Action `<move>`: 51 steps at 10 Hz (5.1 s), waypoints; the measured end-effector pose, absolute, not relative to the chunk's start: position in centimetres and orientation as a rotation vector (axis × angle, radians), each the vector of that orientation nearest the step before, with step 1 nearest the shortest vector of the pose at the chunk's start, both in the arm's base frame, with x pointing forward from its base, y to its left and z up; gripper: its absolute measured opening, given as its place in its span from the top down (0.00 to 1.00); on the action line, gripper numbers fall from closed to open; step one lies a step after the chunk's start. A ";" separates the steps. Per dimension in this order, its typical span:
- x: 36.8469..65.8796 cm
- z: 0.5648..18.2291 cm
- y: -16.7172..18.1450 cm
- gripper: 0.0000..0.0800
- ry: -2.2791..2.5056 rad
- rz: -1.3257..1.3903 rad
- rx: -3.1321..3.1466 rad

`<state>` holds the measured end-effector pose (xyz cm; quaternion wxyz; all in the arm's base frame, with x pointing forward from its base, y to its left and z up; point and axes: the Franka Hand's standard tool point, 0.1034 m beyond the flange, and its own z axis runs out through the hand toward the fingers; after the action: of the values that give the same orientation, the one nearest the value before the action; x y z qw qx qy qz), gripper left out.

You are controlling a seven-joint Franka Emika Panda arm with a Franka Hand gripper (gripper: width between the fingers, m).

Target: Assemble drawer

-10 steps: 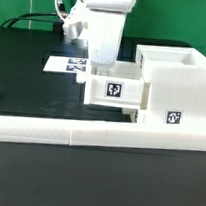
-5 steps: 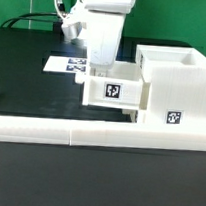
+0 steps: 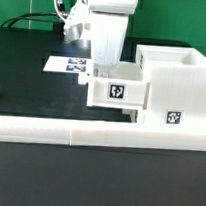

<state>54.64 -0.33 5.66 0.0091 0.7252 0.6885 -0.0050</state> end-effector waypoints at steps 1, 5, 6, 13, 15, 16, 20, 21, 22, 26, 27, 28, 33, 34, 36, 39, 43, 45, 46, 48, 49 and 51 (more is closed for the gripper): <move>54.6 5.7 -0.3 0.95 2.150 -0.016 2.265; 54.7 5.7 0.0 0.95 2.157 -0.014 2.258; 54.8 5.6 -0.1 0.95 2.164 -0.016 2.253; 54.8 5.5 -0.2 0.95 2.203 -0.027 2.213; 54.8 5.5 -0.3 0.95 2.201 -0.026 2.215; 54.8 5.5 -0.3 0.95 2.200 -0.026 2.216; 54.9 5.5 -0.1 0.95 2.207 -0.023 2.204; 54.9 5.5 -0.1 0.95 2.210 -0.023 2.200; 54.9 5.6 0.0 0.95 2.204 -0.021 2.204; 54.9 5.6 0.2 0.95 2.183 -0.016 2.224; 54.9 5.6 0.2 0.95 2.183 -0.016 2.224; 54.9 5.6 0.2 0.95 2.183 -0.016 2.224; 54.9 5.4 0.9 0.95 2.154 0.019 2.236; 54.8 5.4 0.8 0.95 2.144 0.022 2.247; 54.8 5.3 0.8 0.95 2.143 0.024 2.246; 54.7 5.4 0.6 0.74 2.152 -0.006 2.253; 54.9 5.7 0.5 0.23 2.145 -0.003 2.255; 54.8 6.9 0.2 0.19 2.144 -0.025 2.258; 54.8 8.3 -0.3 0.19 2.138 -0.047 2.264; 54.8 10.7 -2.3 0.19 2.149 -0.070 2.240; 54.8 11.1 -3.7 0.19 2.194 -0.070 2.197; 54.6 10.8 -3.5 0.19 2.176 -0.070 2.222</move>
Offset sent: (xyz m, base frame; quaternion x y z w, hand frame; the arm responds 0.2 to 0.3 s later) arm 0.0019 0.0160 0.0005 -0.0138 -0.0022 -0.0392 0.9991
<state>54.64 -3.52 10.82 0.0152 0.7142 0.6994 -0.0226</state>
